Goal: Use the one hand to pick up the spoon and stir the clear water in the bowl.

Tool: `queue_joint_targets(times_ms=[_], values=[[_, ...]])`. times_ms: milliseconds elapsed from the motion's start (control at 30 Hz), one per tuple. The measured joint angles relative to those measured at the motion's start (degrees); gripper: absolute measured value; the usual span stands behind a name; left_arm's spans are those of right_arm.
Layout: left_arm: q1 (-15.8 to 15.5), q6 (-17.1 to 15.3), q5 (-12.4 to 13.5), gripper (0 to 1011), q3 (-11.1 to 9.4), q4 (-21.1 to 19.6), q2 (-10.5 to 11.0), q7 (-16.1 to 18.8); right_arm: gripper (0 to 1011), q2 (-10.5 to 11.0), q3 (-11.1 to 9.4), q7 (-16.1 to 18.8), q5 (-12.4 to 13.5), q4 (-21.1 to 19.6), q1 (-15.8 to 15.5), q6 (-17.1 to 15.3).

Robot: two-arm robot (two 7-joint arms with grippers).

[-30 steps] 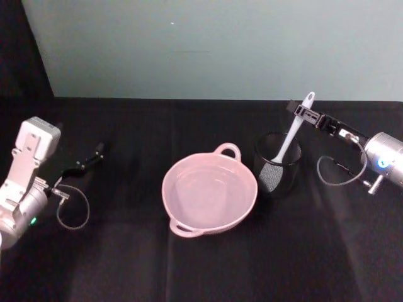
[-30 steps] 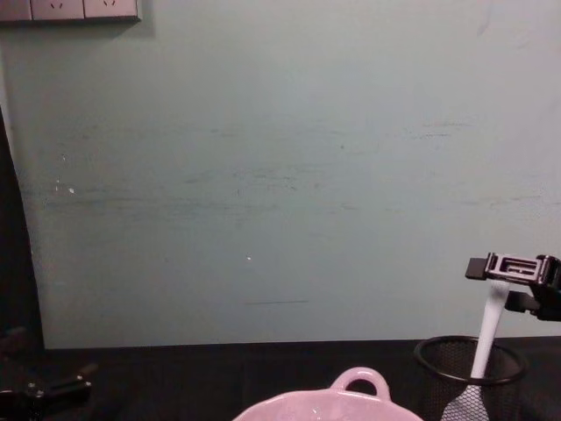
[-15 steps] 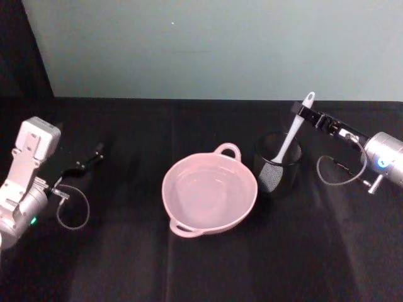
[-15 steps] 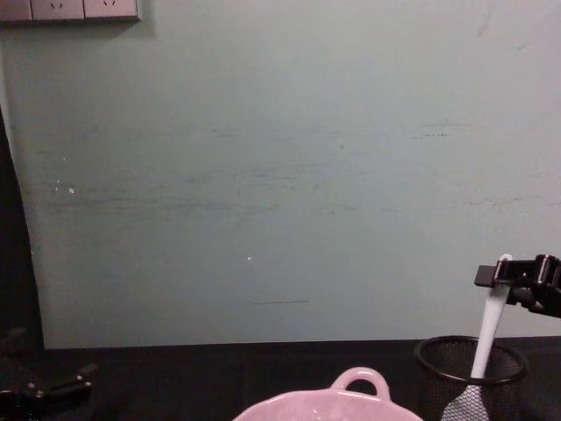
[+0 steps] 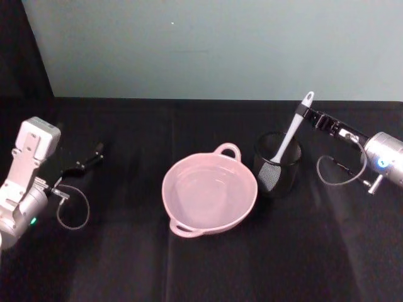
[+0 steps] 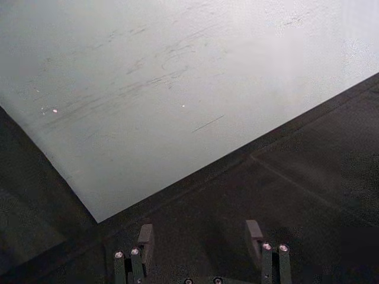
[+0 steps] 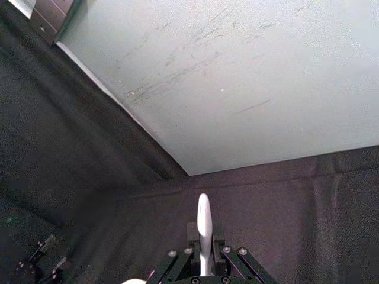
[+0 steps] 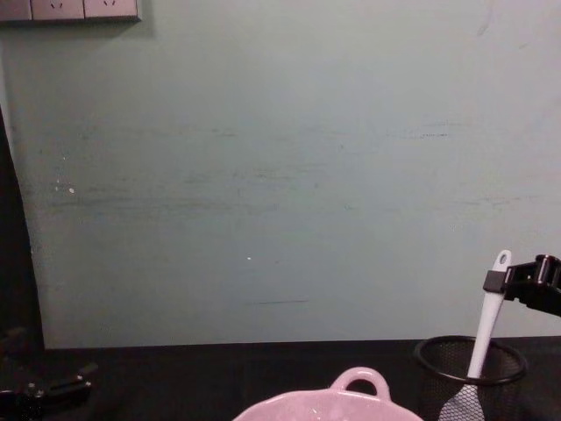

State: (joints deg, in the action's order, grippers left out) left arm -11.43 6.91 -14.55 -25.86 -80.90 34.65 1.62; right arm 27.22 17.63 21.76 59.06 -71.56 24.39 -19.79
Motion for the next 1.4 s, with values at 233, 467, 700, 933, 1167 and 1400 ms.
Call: queue_joint_targets(times_ms=[233, 467, 700, 933, 1167, 1400], values=[[0.00, 0.00, 0.00, 1011, 0.00, 0.00, 0.00, 0.00, 119, 1.73, 1.29, 0.75, -2.49, -2.31, -0.19, 3.37], [0.00, 0.00, 0.00, 1011, 0.00, 0.00, 0.00, 0.00, 119, 6.61, 2.40, 0.99, -7.11, -9.93, -0.50, 7.25], [0.00, 0.00, 0.00, 1011, 0.00, 0.00, 0.00, 0.00, 119, 10.26, 1.71, 1.34, -9.77, -17.09, 0.17, 8.47], [0.00, 0.00, 0.00, 1011, 0.00, 0.00, 0.00, 0.00, 119, 10.95, 2.38, 2.98, -12.15, -21.45, 2.66, 9.55], [0.00, 0.00, 0.00, 1011, 0.00, 0.00, 0.00, 0.00, 119, 8.38, 6.90, 8.06, -14.96, -21.52, 4.13, 12.93], [0.00, 0.00, 0.00, 1011, 0.00, 0.00, 0.00, 0.00, 119, 5.11, 11.57, 12.19, -18.98, -17.68, 3.37, 18.11]])
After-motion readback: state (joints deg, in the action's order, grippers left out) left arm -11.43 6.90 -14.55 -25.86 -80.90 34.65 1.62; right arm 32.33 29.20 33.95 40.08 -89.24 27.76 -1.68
